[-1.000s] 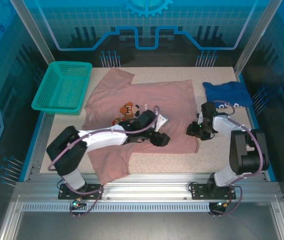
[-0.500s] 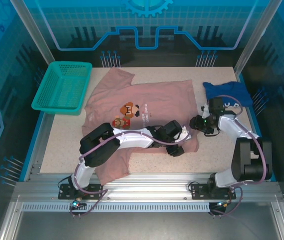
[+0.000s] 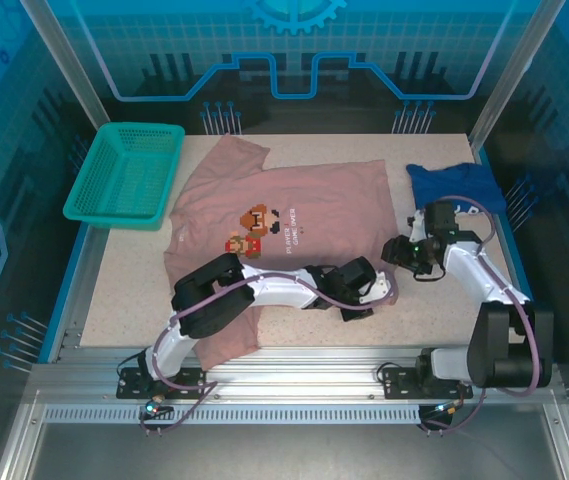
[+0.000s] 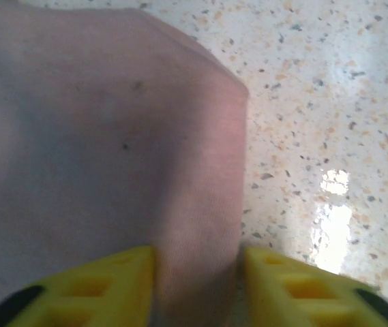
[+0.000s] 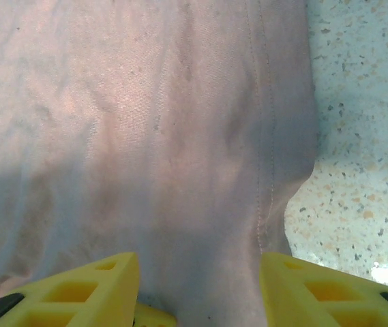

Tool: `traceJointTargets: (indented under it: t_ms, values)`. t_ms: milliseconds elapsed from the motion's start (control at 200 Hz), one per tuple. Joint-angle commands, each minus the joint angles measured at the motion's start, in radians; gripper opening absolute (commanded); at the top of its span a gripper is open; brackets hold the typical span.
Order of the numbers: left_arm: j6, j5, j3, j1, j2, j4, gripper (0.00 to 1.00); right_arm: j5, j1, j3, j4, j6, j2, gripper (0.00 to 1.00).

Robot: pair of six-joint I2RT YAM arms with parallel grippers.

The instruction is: Fold the inside-out t-shirt

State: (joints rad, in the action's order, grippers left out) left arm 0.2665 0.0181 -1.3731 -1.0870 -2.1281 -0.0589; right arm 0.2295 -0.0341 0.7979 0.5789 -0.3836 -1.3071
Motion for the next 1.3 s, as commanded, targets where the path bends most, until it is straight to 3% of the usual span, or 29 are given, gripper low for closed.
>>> traceJointTargets:
  t_ms: [0, 130, 355, 730, 1060, 1296]
  values:
    - [-0.004, 0.031, 0.003, 0.013, -0.027, 0.009, 0.23, 0.013, -0.016, -0.033, 0.053, -0.015, 0.052, 0.50]
    - [-0.060, 0.005, 0.019, 0.033, -0.004, 0.039, 0.10, 0.008, -0.016, -0.050, 0.068, -0.009, 0.095, 0.51]
    - [-0.202, -0.126, 0.063, 0.100, 0.050, 0.092, 0.00, 0.039, -0.006, -0.069, 0.076, -0.003, 0.136, 0.51]
    - [-0.488, -0.353, 0.133, 0.224, 0.077, 0.212, 0.00, 0.023, 0.075, -0.146, 0.047, -0.053, 0.177, 0.53]
    - [-0.517, -0.371, 0.142, 0.234, 0.071, 0.226, 0.00, -0.035, 0.231, -0.236, -0.064, -0.175, 0.111, 0.50]
    - [-0.515, -0.376, 0.142, 0.234, 0.070, 0.231, 0.00, -0.160, 0.326, -0.224, -0.107, -0.190, 0.025, 0.47]
